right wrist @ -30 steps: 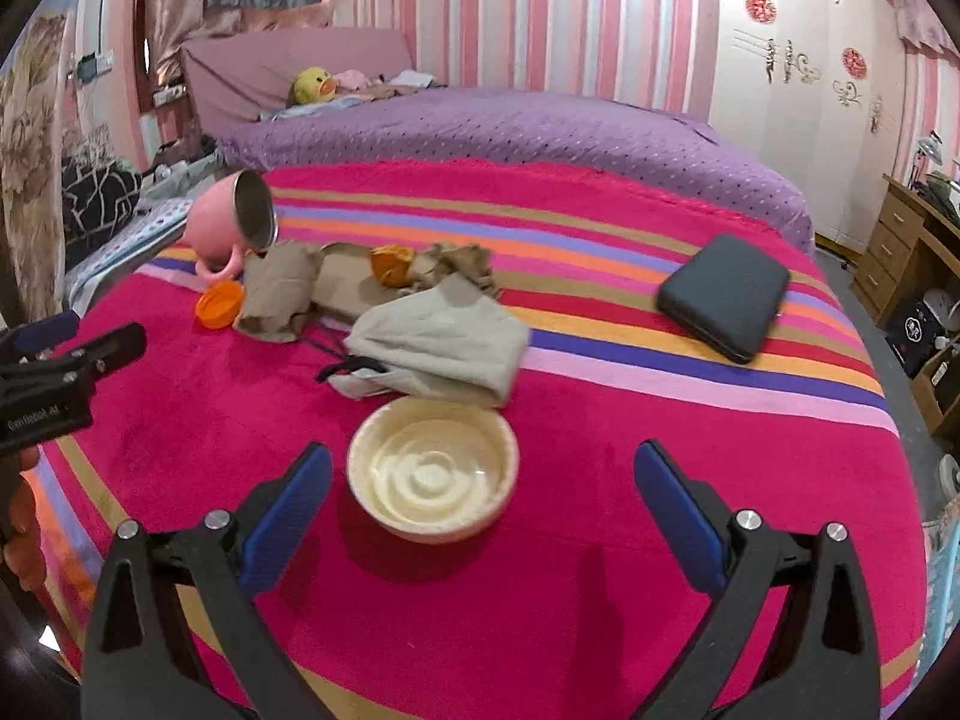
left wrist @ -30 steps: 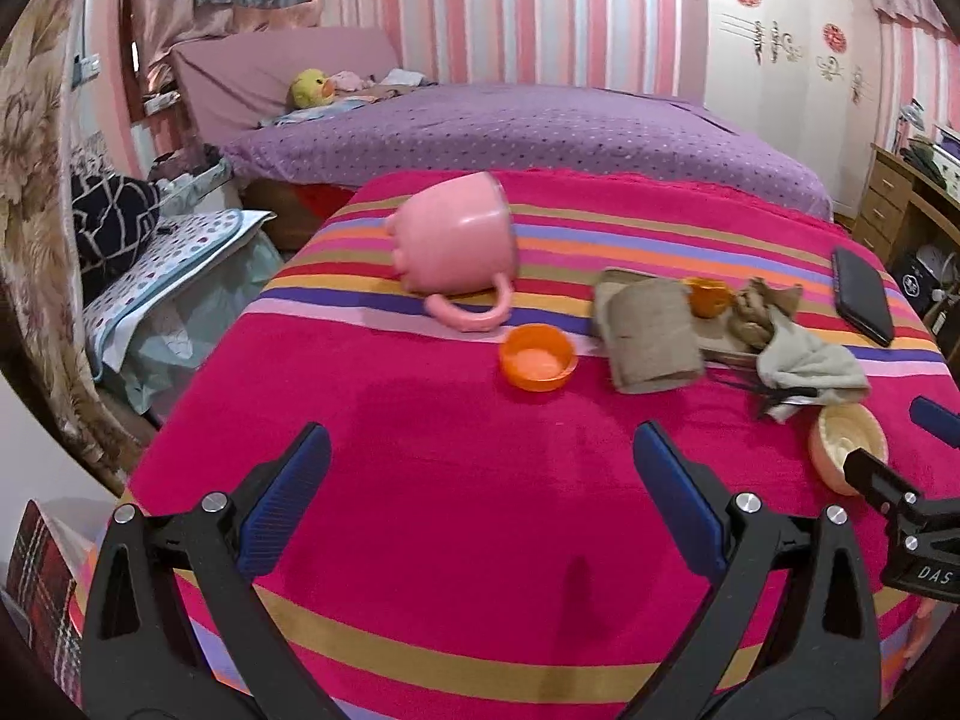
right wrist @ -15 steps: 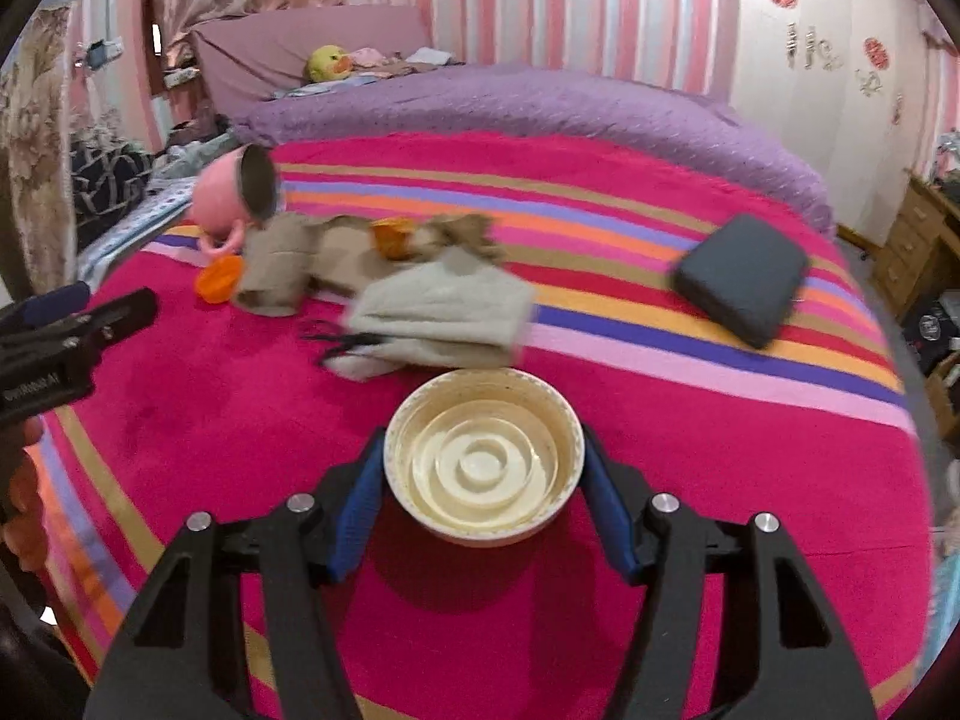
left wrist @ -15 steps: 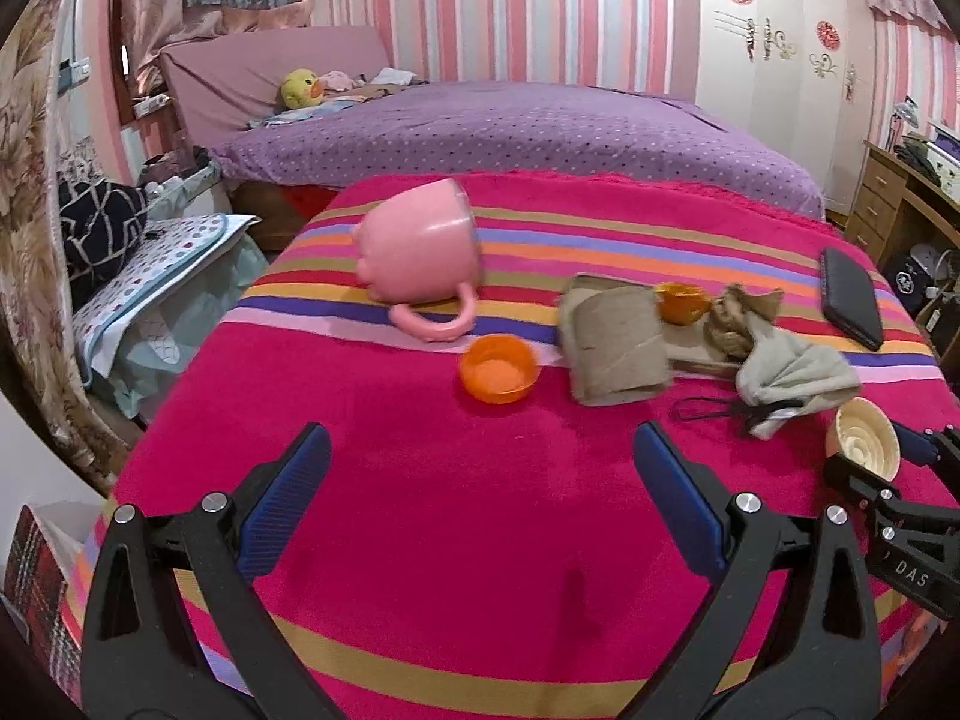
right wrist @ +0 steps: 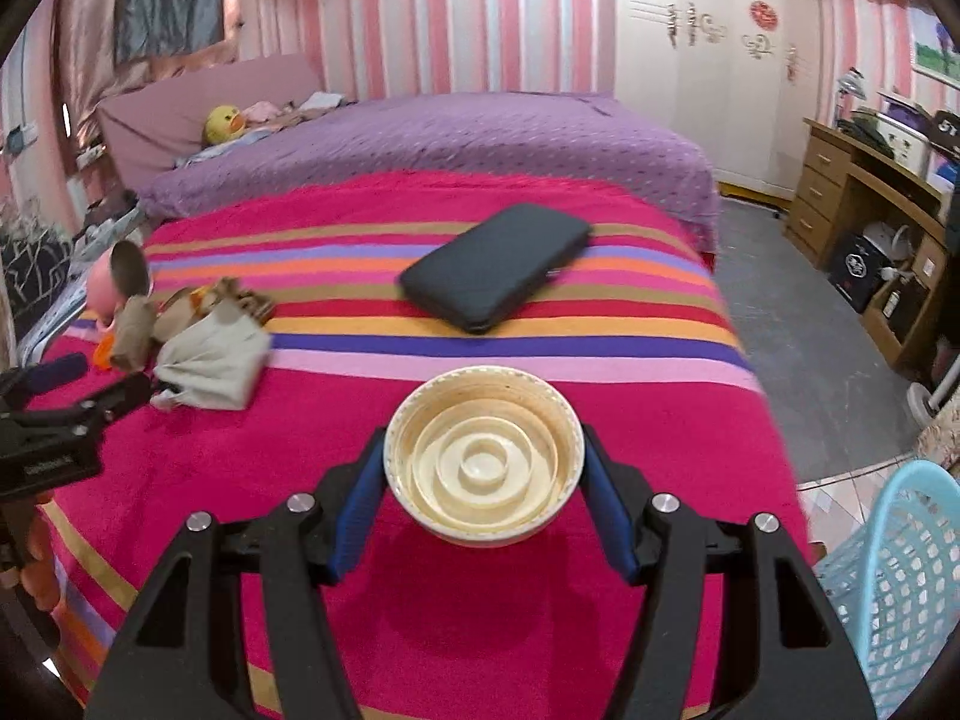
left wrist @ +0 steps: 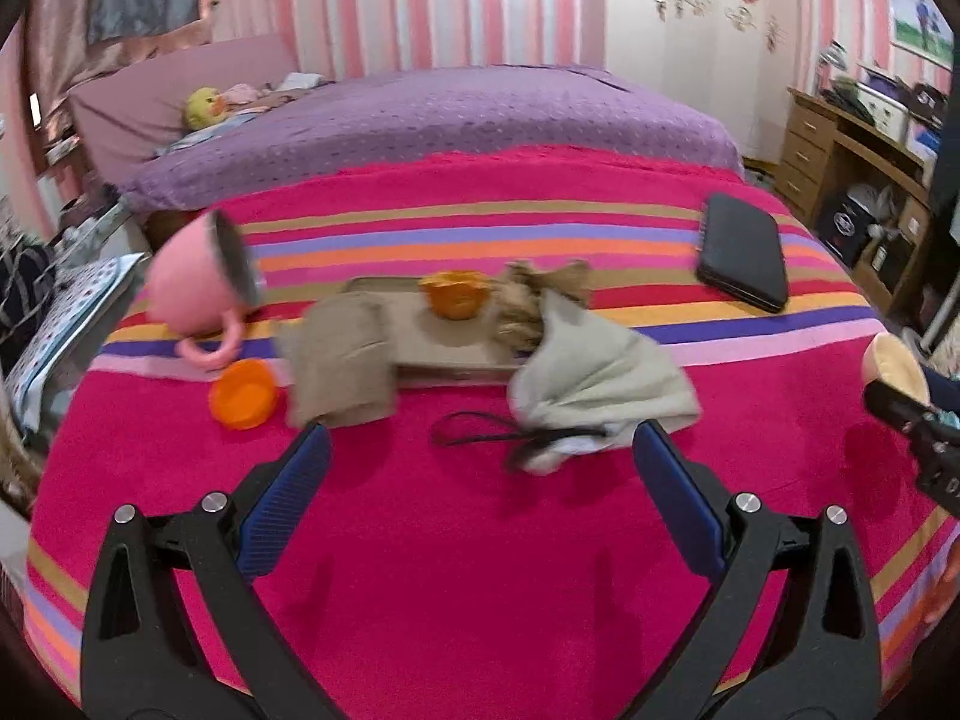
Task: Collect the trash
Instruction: 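Grasp the beige cloth with the left tool, then carry the beige cloth and cream lid over to the blue basket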
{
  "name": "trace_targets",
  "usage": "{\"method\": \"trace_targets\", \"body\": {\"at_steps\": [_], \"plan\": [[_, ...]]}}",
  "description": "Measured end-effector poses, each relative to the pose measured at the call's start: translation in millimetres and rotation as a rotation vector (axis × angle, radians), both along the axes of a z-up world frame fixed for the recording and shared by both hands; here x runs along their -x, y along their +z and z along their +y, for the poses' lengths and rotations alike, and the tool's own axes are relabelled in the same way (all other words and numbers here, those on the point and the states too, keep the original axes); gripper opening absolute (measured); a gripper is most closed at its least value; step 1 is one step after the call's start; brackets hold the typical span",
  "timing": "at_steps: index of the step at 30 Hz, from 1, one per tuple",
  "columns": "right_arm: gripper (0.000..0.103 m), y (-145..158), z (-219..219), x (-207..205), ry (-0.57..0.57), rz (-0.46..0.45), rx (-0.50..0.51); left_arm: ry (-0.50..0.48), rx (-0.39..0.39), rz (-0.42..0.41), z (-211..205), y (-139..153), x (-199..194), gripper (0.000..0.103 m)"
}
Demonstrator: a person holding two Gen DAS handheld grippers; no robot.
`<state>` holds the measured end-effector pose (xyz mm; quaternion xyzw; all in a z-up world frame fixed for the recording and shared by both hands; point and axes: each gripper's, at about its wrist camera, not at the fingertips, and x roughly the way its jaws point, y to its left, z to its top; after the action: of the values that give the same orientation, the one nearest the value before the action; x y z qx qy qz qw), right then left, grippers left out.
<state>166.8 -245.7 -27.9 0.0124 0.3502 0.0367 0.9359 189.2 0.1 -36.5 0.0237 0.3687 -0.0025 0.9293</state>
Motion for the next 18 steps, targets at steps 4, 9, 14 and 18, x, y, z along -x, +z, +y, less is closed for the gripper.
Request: {"method": "trace_targets", "body": {"at_steps": [4,9,14,18], "plan": [[0.061,-1,-20,1,-0.023,-0.001,-0.002,-0.009,0.014,0.02,-14,-4,-16,0.095],[0.061,-5,-35,2,-0.037,0.01,0.0,-0.035,0.057,0.085,-27,-15,-35,0.071],[0.061,-10,-41,0,-0.03,0.022,0.007,-0.049,0.053,0.107,-37,-20,-35,0.046],[0.061,-6,-44,6,-0.028,0.005,0.008,-0.067,0.093,0.098,-37,-12,-20,0.024]]}}
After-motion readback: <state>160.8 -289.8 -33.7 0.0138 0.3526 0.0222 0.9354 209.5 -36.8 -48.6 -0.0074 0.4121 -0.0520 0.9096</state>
